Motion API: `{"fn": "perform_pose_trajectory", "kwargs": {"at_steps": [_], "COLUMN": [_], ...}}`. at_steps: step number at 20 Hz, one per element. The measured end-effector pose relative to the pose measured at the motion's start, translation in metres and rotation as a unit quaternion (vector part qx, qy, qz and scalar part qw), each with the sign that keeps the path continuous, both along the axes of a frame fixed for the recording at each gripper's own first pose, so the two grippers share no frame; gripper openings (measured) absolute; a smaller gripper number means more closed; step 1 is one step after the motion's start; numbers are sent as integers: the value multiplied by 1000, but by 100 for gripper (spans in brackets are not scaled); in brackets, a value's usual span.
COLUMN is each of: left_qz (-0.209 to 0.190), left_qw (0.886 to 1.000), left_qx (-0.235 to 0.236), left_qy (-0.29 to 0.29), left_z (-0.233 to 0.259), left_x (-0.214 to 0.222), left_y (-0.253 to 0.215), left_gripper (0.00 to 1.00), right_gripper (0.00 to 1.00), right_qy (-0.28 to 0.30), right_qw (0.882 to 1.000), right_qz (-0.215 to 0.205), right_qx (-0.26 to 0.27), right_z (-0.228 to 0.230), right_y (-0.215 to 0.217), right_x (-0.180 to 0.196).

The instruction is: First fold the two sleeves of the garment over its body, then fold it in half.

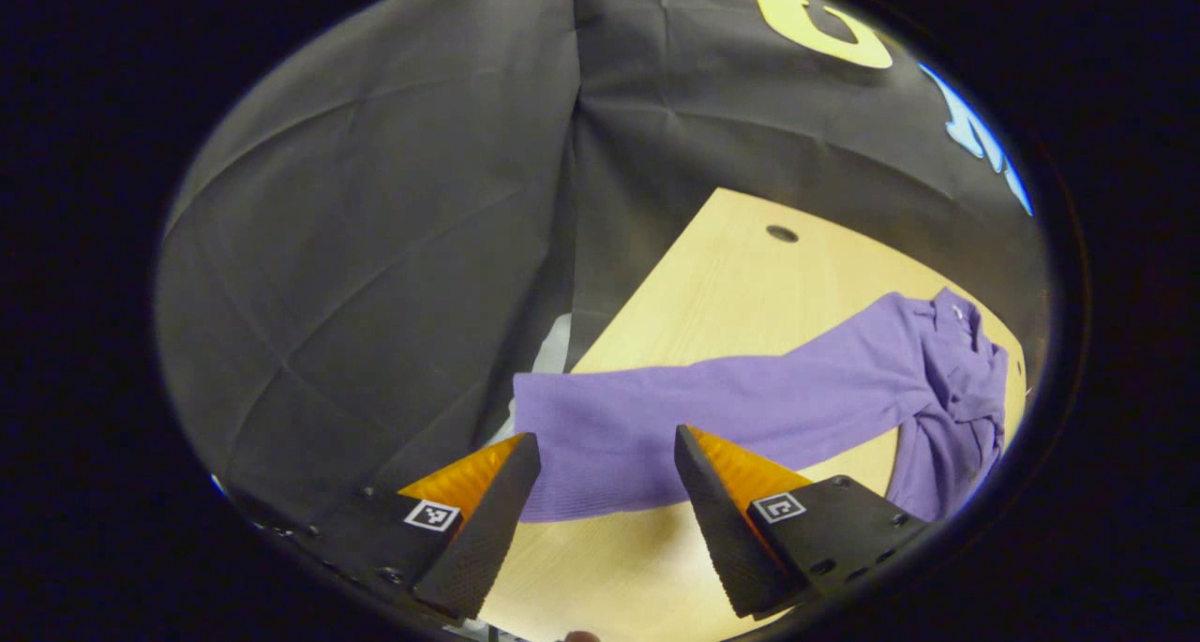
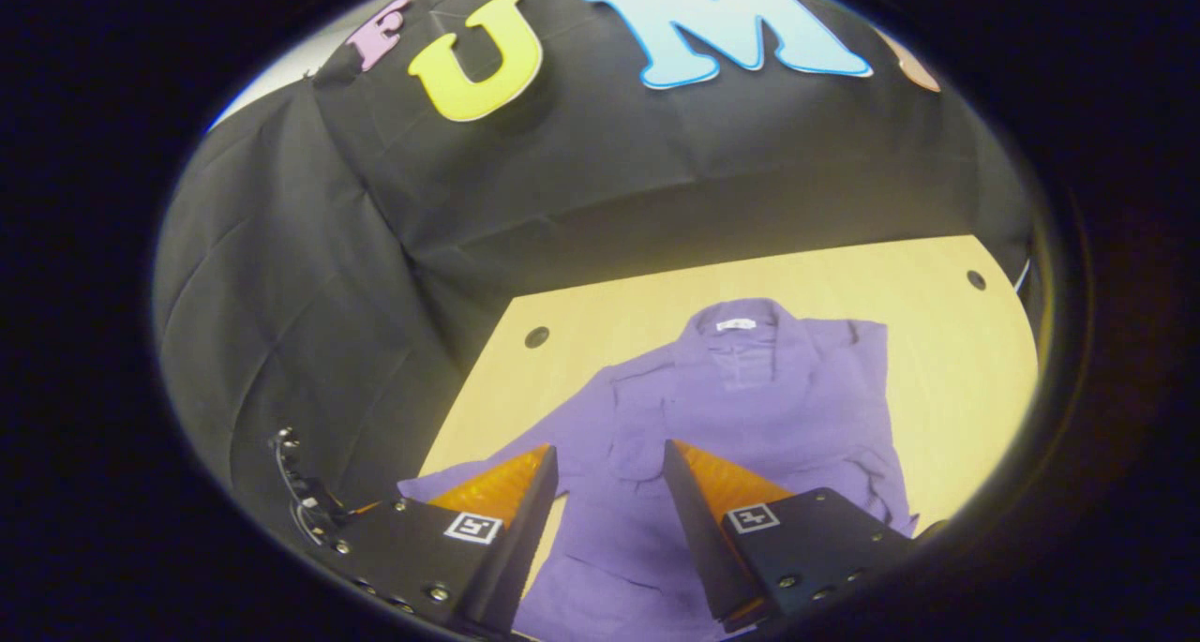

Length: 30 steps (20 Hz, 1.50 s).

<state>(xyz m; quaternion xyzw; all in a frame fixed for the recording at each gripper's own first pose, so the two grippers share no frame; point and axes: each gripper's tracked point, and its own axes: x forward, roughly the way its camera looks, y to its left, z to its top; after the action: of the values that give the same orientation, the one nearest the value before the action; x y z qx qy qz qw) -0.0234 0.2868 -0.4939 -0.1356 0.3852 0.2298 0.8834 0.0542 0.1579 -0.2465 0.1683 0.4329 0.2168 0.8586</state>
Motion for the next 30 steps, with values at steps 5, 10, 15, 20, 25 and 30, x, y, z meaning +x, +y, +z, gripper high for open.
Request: {"fn": "perform_pose_trajectory", "kwargs": {"at_steps": [5,10,15,20,25,30], "left_qz": [10,9,-18,-1,-6,-30], "left_qw": [1000,1000,1000,1000,1000,999], "left_qx": [-10,-20,-6,-6,-9,4], "left_qy": [18,19,-7,-14,7,22], "left_z": [-26,-28,-28,-27,-24,-19], "left_x": [-2,-3,0,4,4,9], "left_y": [1,-1,-9,-7,-8,-12], "left_gripper": [98,98,89,32,8,7], "right_gripper": [72,72,72,72,72,72], "right_qy": [17,38,43,44,41,40], "right_qw": [999,997,997,997,996,995], "right_qz": [-40,-68,-64,-60,-73,-86], "right_qx": [-14,-12,-6,-7,-9,-5], "right_z": [-8,-18,-19,-19,-15,-13], "right_y": [-43,-60,-52,-56,-71,-83], "right_x": [-11,-22,-32,-34,-36,-38]}}
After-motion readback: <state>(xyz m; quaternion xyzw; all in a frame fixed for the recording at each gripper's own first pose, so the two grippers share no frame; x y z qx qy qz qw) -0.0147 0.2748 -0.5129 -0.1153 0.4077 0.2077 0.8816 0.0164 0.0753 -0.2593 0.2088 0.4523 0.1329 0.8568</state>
